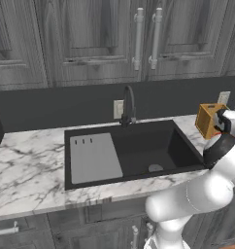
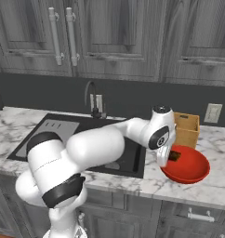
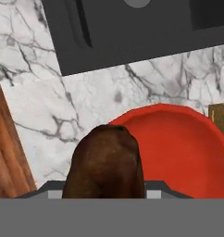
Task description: Pick the sweet potato from the sink and place it in the bowl. Then pick the bowl and place it in the microwave. Then close the microwave door and press the start button.
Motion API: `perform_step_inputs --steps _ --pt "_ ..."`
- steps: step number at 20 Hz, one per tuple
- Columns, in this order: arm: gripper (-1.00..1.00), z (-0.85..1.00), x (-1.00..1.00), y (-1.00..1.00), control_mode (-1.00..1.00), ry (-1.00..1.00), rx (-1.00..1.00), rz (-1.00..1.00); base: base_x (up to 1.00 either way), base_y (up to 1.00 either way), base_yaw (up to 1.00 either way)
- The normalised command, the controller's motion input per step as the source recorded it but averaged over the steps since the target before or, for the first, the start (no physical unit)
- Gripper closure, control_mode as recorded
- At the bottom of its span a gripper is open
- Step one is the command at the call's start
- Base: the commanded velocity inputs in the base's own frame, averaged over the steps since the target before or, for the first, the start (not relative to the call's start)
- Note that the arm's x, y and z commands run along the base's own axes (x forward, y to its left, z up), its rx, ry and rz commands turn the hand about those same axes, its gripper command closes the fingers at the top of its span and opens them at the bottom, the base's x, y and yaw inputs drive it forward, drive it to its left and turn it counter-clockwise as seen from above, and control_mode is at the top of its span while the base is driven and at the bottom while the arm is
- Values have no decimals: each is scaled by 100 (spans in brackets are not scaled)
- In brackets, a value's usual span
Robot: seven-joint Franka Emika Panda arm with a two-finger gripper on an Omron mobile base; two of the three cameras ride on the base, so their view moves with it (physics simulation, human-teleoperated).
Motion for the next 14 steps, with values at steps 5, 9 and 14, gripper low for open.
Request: perform_step_inputs --steps 5,9,14 --pt "100 -23 17 -30 -100 0 3 6 0 0 0" --pt "100 -24 3 -30 -100 0 1 1 0 0 0" --pt "100 -34 23 -20 -100 0 0 3 0 0 0"
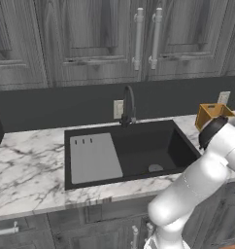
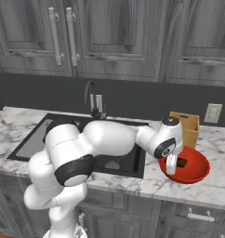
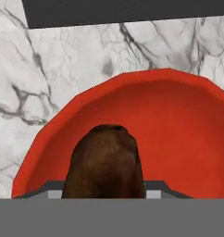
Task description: Pick the sweet potato from the sink and place it in the bowl. Then pick the bowl and place it in the microwave. Then close the microwave door and press the start button.
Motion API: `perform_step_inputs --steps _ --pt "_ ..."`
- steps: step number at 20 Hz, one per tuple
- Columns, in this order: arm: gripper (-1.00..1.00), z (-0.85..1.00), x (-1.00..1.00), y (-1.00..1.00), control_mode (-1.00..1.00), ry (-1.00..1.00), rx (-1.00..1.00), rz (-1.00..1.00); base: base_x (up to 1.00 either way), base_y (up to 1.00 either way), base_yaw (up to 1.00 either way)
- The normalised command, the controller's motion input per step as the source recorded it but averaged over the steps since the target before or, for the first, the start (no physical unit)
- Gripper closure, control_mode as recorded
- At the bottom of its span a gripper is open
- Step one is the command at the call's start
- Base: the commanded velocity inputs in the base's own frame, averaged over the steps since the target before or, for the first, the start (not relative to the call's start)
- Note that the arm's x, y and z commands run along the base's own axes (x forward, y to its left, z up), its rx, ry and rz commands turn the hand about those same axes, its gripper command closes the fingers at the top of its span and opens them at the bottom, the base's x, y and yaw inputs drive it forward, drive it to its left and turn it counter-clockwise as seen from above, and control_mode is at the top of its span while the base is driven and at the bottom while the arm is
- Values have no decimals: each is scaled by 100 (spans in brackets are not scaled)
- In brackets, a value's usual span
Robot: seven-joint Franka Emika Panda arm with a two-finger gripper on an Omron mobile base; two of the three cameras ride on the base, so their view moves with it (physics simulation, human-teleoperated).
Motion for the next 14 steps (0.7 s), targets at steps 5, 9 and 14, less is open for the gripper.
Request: perform_step_inputs --steps 5,9,14 --pt "100 -38 32 -9 -100 0 0 7 0 0 0" --pt "-100 -7 25 -28 -100 0 3 7 0 0 0" --pt "-100 7 16 -30 -100 0 10 4 0 0 0"
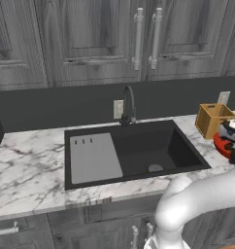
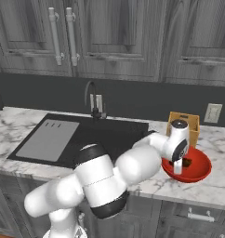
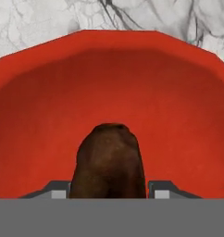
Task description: Pick the sweet potato from the sink and place it in the bowl. Then pick the bowl and place it in the microwave. Then close the microwave door and press the start button.
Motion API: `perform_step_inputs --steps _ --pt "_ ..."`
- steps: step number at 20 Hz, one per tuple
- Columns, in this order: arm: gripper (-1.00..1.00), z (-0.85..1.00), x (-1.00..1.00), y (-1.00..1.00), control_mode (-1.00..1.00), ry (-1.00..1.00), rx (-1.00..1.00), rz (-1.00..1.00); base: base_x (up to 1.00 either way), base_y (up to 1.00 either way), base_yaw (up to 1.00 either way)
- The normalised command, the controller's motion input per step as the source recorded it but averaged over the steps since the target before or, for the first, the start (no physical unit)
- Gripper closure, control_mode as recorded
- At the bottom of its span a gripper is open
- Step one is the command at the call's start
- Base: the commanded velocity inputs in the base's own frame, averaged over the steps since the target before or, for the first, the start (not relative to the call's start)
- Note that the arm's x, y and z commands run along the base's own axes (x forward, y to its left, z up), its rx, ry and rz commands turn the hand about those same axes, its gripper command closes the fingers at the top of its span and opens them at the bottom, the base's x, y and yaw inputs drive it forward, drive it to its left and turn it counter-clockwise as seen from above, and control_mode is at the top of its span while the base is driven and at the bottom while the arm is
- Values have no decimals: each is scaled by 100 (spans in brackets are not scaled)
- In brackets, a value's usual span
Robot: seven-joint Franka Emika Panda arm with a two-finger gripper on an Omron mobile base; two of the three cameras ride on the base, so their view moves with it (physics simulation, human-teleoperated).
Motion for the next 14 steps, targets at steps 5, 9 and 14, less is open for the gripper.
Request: perform_step_inputs --steps 5,9,14 --pt "-100 30 -3 -13 -100 2 10 -1 0 0 0" --pt "-100 29 -58 1 -100 13 2 -19 0 0 0" --pt "-100 0 -96 -11 -100 5 5 -15 0 0 0"
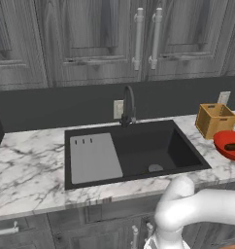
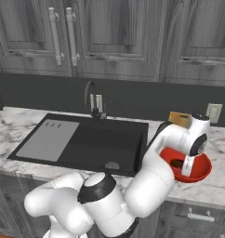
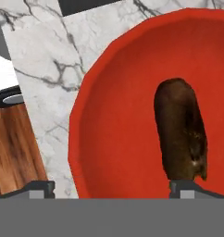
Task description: Pick the sweet potato from the sink and place it in the bowl. Then pick the bowl and place it in the microwave. Then close the microwave door and press the start button.
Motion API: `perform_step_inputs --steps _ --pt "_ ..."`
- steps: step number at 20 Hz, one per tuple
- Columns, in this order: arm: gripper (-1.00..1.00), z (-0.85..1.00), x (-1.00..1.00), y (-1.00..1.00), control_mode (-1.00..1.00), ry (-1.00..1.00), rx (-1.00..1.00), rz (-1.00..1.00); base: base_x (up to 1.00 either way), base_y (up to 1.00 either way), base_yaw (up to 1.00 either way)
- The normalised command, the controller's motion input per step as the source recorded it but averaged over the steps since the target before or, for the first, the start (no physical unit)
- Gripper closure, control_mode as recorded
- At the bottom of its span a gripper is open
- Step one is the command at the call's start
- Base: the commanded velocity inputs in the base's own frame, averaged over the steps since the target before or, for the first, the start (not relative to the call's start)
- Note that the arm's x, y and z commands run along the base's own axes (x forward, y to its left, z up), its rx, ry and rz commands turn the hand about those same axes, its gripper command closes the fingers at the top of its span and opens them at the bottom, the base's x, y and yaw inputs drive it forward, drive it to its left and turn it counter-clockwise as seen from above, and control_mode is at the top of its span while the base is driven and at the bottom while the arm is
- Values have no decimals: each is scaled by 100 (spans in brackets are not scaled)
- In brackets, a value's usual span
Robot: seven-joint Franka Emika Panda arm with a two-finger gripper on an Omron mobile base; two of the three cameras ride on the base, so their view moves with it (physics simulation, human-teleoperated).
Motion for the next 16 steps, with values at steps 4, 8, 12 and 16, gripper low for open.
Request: perform_step_inputs --steps 4,8,12,16 --pt "-100 -25 -91 -8 -100 0 6 -2 0 0 0" --pt "-100 -30 -9 -6 -100 -13 14 2 0 0 0" --pt "-100 -4 24 0 -100 -19 13 14 0 0 0" --pt "-100 0 29 -1 -100 -19 11 15 0 0 0"
